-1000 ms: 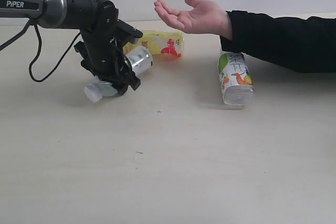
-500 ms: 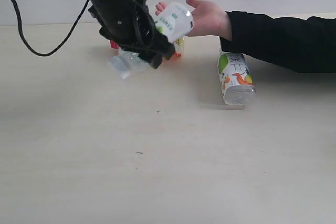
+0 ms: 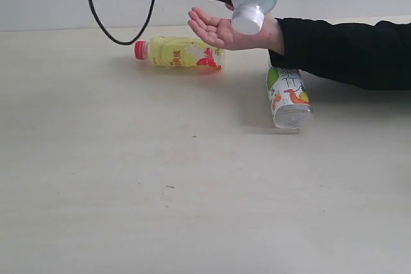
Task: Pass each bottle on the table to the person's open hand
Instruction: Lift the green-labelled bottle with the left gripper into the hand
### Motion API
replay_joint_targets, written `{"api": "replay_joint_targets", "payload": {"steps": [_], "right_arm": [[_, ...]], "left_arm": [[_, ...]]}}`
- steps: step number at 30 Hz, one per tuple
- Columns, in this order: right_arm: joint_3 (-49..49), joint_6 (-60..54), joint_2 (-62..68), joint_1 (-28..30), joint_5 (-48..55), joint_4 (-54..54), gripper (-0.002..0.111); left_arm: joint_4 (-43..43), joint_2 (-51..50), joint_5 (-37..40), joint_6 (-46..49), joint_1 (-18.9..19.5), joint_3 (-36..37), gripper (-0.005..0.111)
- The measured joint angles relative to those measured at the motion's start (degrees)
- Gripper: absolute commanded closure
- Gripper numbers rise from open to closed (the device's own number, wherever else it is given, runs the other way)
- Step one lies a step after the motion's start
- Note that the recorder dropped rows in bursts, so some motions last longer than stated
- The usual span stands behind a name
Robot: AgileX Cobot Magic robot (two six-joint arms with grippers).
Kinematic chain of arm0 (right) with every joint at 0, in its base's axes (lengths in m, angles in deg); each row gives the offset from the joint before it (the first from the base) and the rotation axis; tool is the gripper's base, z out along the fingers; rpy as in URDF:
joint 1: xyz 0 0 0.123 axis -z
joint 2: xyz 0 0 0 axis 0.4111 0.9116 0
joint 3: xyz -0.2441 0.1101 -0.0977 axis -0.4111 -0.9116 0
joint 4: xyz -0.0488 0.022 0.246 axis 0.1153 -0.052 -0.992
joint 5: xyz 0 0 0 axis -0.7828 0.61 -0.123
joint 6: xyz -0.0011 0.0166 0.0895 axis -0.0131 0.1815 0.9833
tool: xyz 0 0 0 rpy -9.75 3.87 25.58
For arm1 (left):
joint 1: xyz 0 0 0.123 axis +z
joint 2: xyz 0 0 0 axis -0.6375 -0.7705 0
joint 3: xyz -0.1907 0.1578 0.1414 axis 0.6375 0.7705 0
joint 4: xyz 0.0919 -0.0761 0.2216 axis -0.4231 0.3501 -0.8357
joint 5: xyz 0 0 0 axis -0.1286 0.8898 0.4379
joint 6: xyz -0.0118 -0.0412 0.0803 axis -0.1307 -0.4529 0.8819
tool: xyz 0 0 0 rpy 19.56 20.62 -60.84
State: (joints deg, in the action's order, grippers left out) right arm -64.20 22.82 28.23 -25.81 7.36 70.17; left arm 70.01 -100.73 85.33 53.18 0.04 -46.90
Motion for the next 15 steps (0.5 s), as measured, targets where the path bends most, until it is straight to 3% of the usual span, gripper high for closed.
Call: {"api": "replay_joint_targets", "payload": {"steps": [7,13,15], "right_arm": [[0.0,0.0,0.0,0.0,0.0,0.0,0.108],[0.0,0.0,0.0,0.0,0.0,0.0,0.108],[0.0,0.0,0.0,0.0,0.0,0.0,0.108]], "left_arm": [[0.0,-6.3,-4.7,-7.3,4.6,-1.1,0.107],[-0.1,-8.9,-6.0,-7.4,5.8,-1.1,0.106],[-0.1,-9.5,-6.6,-7.4,5.8,-1.1,0.100]]}}
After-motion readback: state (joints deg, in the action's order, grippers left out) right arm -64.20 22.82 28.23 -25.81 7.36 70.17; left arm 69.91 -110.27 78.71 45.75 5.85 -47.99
